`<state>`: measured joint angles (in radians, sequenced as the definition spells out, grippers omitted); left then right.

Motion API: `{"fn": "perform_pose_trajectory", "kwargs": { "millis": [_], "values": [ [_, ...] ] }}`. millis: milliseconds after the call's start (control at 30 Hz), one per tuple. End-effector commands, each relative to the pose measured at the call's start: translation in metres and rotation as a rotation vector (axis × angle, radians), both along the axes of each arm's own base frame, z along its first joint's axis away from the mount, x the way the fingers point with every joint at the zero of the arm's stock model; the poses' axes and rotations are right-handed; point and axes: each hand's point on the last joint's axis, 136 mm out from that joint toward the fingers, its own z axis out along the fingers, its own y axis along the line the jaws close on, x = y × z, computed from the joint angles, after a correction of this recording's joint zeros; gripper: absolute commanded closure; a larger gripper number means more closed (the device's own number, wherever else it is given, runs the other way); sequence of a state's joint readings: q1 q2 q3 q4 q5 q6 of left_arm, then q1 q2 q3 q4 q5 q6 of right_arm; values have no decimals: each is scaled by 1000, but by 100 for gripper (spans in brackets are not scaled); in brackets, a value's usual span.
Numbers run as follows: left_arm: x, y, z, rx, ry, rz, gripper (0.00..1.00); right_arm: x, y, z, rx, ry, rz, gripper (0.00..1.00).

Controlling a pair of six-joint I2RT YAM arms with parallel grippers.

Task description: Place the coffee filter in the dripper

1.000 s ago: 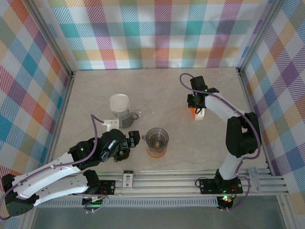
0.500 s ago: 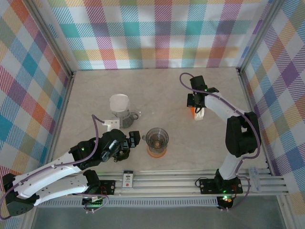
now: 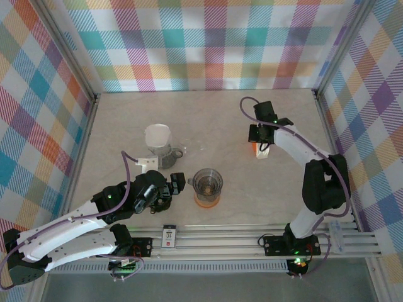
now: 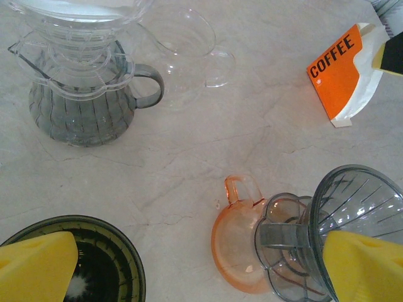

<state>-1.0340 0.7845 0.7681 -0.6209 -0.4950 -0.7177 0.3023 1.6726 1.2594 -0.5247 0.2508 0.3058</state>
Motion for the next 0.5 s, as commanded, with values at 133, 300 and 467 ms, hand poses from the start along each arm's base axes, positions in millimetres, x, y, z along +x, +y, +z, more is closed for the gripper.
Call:
{"fn": "perform_pose_trajectory", "kwargs": {
  "millis": [133,300,467],
  "values": [
    [1,-4,4,-13,-13,-5,0,-31,11,13,53,-2,23,100],
    [1,-4,6,-13,-14,-5,0,-58,18,30,85,-33,42,100],
    [1,-5,8,-14,-16,-11,0,-90,27,53,114,-67,83,100]
  ]
}}
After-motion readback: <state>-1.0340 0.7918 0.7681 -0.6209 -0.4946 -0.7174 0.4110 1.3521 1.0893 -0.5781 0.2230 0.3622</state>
